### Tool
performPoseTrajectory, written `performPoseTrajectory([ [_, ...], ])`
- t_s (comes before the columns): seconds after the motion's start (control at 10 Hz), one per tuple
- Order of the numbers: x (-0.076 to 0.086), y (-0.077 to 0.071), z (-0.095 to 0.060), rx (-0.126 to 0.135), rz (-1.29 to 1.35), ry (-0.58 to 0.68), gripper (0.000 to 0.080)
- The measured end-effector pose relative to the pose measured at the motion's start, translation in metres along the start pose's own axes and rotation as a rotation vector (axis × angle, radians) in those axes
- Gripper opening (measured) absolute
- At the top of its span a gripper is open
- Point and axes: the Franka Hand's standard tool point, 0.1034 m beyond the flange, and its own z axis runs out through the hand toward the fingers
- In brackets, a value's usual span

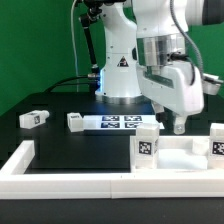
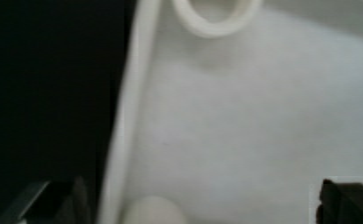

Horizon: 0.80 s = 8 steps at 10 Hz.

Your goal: Assemble square table

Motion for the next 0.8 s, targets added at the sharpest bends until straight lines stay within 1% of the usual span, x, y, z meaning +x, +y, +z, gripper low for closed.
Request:
performPoseTrajectory([
  [0.1,-0.002,0.016,0.009,0.002,0.076,0.006,0.0649],
  [0.2,-0.005,0.026,0.021,-0.01,0.103,0.014,0.0649],
  [0.3,-0.003,0.027,0.032,-0.014,0.098,0.03,0.0649],
  [0.4,-0.005,0.031,0.042,-0.022,0.098,0.042,0.0649],
  [0.5,-0.01,0.032,0.045,-0.033,0.095,0.038,0.0649],
  [0.6,-0.01,0.031,0.045,-0.031,0.088,0.039,0.0649],
  [0.7,-0.01,0.031,0.045,-0.032,0.087,0.039,0.0538],
  [0.8,-0.01,0.031,0.045,-0.032,0.086,0.039,0.0402],
])
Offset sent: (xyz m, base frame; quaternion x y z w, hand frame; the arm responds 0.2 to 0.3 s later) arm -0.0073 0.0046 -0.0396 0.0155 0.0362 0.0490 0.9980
